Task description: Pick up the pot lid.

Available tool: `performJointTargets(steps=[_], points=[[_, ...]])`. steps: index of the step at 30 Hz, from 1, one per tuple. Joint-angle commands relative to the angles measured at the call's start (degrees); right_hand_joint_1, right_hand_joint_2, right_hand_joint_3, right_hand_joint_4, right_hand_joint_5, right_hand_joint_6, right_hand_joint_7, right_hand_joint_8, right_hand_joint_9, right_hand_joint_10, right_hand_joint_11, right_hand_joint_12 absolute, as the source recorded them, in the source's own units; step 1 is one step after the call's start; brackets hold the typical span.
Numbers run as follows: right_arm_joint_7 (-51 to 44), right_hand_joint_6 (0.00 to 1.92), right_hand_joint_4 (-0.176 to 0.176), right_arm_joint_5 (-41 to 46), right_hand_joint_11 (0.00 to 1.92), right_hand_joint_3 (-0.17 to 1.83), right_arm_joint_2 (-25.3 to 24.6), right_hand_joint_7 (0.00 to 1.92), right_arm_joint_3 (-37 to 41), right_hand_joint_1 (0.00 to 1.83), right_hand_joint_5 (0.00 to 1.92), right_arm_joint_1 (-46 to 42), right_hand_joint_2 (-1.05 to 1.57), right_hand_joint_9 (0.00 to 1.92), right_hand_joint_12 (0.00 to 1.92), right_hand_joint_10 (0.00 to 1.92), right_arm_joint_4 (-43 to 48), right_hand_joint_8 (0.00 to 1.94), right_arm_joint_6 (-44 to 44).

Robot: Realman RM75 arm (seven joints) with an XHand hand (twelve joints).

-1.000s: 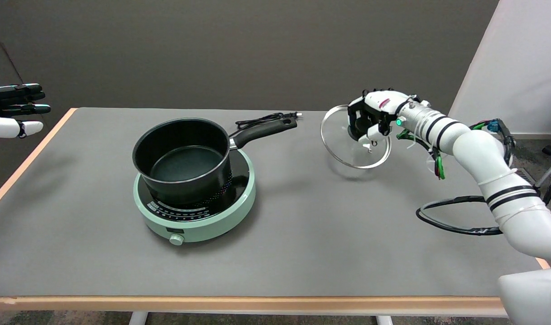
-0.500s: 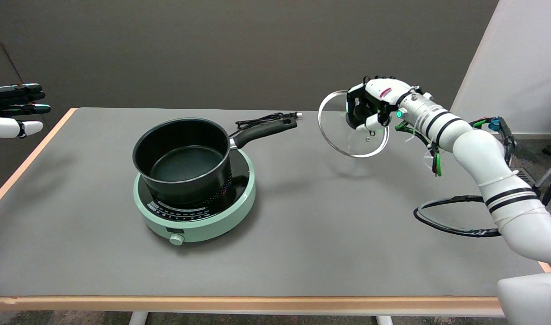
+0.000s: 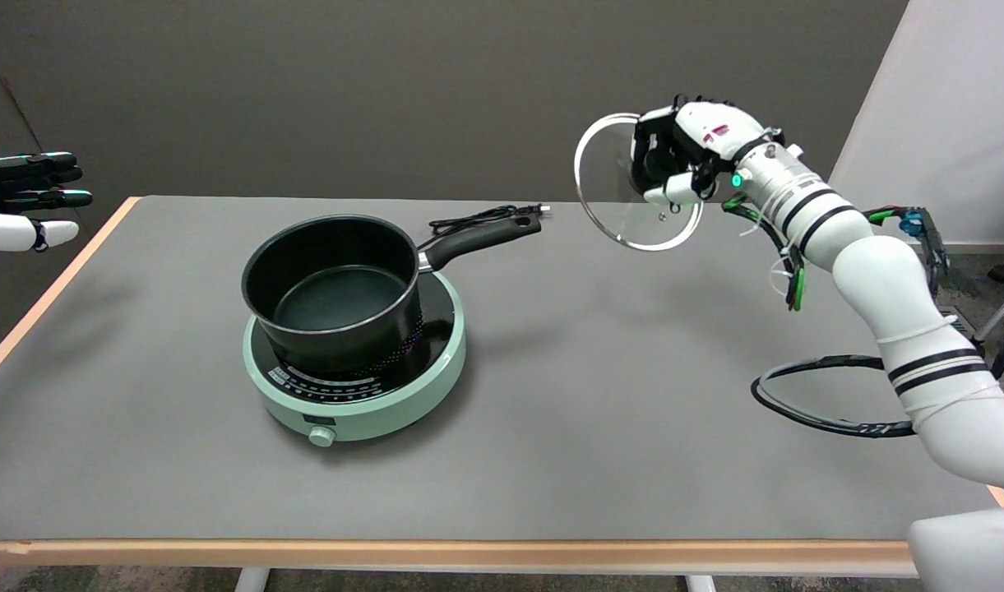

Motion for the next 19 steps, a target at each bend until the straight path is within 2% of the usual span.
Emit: performJointTargets(steps=[1,10,19], points=[[-0.2,1.21,0.176,3.2,0.73,0.41,-0.4,0.90,-4.8,1.36,0.67,1.7,0.94,0.88,1.77,1.43,6.2,1.22,4.1],[-0.1,1.20,0.176,3.0,0.73,0.40,-0.9,0.91,-8.8,1.36,0.68,7.1,0.94,0.88,1.76,1.41,8.5,1.21,3.9],[0.2,1.18,0.176,3.0,0.73,0.40,-2.3,0.91,-19.8,1.36,0.68,17.5,0.94,0.88,1.74,1.40,6.9,1.20,3.3]])
